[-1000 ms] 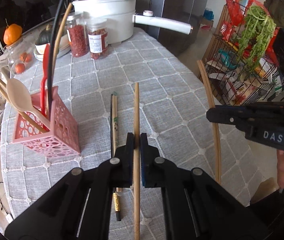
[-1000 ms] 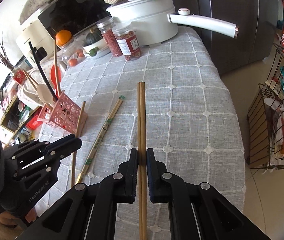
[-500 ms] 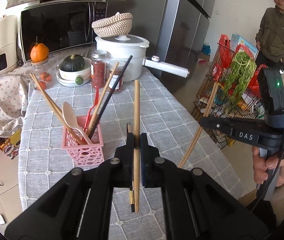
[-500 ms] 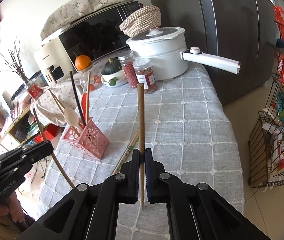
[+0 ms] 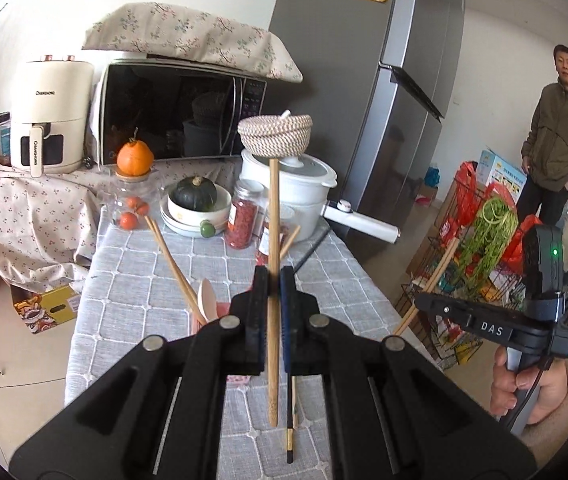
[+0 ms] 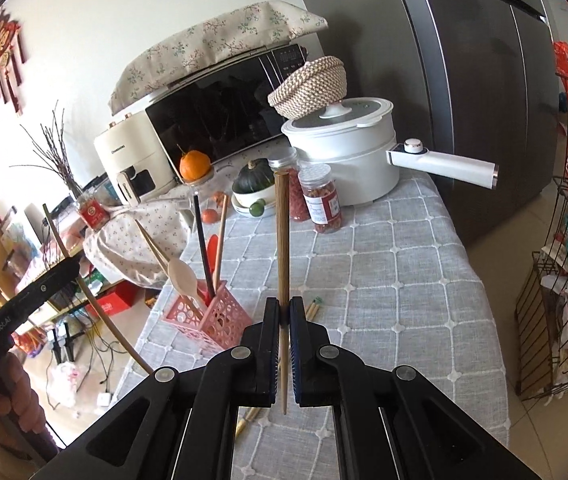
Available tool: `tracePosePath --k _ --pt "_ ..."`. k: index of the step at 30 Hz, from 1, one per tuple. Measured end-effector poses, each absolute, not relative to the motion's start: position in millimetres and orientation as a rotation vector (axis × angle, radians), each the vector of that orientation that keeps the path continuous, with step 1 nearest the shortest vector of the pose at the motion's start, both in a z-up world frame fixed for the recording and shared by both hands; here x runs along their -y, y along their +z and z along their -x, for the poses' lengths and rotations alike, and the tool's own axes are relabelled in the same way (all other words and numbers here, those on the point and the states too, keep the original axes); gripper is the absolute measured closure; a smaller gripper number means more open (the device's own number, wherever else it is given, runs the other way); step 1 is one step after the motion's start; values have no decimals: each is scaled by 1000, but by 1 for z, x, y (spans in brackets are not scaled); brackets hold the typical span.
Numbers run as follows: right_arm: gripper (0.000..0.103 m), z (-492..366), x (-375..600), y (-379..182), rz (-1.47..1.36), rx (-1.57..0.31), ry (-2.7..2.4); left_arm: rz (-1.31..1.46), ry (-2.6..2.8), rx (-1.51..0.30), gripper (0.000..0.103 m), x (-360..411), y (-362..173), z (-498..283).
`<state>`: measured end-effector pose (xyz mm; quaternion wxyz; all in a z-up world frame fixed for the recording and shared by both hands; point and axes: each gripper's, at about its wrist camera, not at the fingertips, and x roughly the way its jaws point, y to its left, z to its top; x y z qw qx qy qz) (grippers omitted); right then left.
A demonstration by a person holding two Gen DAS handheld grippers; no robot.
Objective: Organize utensils
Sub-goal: 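Lower the right tool's chopstick into the pink basket while the left tool drops its chopstick in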
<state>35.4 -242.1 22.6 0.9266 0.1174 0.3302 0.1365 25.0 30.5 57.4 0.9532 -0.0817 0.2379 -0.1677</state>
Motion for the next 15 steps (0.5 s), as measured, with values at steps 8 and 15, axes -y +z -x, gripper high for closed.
tracePosePath --k 8,15 --pt "98 -41 221 40 -249 -600 315 182 -232 -280 96 -44 68 -30" --pt "98 -40 201 49 -229 -560 342 181 -169 -257 96 -47 45 -56"
